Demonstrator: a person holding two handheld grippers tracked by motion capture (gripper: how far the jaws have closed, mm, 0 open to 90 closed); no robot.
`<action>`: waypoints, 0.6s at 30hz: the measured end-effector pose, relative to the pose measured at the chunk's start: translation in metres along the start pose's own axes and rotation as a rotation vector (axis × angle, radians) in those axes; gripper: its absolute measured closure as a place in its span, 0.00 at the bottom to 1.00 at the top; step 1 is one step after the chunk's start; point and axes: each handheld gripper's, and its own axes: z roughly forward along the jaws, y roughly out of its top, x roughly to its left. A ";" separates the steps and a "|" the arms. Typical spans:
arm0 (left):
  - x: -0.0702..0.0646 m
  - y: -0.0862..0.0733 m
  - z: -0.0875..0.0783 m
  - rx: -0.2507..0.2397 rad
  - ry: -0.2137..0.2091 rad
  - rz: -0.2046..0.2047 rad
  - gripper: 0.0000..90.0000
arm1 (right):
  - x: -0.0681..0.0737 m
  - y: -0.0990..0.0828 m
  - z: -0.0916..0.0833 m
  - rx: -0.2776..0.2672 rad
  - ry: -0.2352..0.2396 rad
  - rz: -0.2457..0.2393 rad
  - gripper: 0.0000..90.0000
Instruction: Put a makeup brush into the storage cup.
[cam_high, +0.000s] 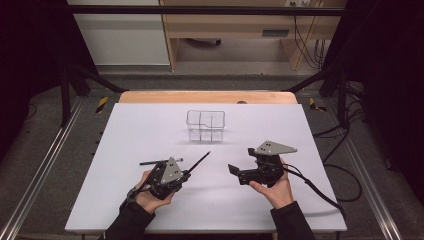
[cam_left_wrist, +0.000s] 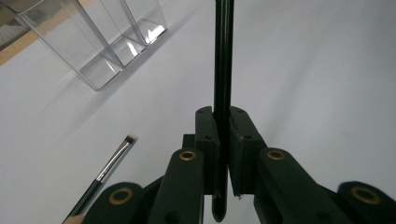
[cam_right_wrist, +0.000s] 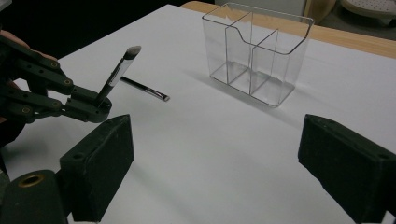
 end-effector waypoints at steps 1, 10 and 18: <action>0.000 0.000 0.000 -0.004 -0.003 -0.010 0.92 | 0.000 0.000 0.000 -0.002 0.000 0.000 0.13; -0.001 0.000 0.004 -0.021 0.020 -0.080 0.92 | 0.002 -0.002 0.003 -0.040 0.009 0.033 0.13; 0.000 0.001 0.007 -0.042 0.018 -0.148 0.92 | 0.004 -0.003 0.008 -0.074 0.023 0.062 0.15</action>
